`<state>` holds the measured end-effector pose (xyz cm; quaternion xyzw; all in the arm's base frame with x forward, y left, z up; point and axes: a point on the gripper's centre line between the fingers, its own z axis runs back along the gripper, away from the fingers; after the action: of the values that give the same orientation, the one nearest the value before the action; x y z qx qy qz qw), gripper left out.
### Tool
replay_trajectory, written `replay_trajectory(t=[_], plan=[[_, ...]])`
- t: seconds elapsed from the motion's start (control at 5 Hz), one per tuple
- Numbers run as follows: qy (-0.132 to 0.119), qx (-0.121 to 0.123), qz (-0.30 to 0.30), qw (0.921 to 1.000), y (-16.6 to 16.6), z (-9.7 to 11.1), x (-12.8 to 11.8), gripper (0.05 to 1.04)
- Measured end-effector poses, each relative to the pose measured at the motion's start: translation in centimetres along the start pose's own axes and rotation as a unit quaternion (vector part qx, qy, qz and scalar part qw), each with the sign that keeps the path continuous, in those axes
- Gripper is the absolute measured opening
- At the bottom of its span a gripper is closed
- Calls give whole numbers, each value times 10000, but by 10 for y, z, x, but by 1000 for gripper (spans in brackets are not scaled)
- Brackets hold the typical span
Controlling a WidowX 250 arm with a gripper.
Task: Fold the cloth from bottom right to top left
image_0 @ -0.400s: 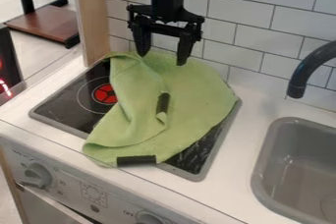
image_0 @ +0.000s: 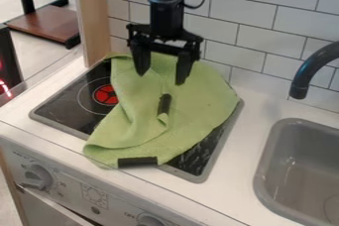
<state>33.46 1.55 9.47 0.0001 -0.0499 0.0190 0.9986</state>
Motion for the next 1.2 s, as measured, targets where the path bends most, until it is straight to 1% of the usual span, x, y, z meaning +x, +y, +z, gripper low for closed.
replay_trajectory(t=[0.2,0.4,0.6,0.8,1.0,1.2], plan=[[-292,-5,-223,9993,-1,13,-13,999],[-445,23,-1130,9926,-3,15,-32,999],[-387,-98,-2352,9711,-12,3,-46,999],[-249,-42,-3620,9318,-21,-14,-63,999],[-98,97,-4253,9049,-24,-26,-80,999],[31,329,-4613,8866,-30,-34,-93,999]])
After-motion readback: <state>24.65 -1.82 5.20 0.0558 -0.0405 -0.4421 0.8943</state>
